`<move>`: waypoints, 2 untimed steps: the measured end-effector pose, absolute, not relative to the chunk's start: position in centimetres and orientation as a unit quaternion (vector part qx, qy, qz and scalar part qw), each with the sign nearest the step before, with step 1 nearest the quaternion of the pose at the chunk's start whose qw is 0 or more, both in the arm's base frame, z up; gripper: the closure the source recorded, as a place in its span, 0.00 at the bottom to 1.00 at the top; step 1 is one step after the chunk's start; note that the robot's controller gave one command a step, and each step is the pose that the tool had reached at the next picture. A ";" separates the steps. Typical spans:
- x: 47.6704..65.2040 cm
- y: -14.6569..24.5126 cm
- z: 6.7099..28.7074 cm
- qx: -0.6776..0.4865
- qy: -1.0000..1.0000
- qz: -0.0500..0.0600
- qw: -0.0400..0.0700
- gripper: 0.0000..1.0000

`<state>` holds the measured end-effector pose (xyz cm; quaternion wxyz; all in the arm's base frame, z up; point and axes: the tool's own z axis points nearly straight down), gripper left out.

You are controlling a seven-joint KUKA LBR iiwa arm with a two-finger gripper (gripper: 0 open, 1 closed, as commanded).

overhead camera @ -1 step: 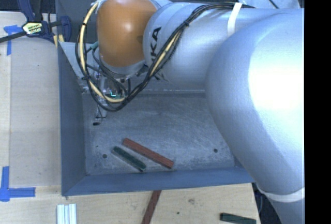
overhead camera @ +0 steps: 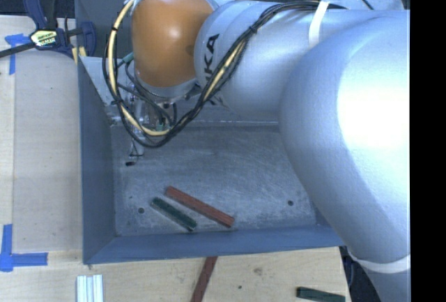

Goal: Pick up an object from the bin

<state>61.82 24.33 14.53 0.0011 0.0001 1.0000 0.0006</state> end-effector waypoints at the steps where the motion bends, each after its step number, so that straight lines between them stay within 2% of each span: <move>1: 54.7 16.5 12.3 0.023 1.000 0.001 0.002 0.00; 2: 54.1 15.5 10.4 -0.059 0.998 -0.001 0.001 0.00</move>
Offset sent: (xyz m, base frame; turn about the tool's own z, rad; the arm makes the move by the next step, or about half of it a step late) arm -0.0498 -0.0332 -0.0753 -0.6340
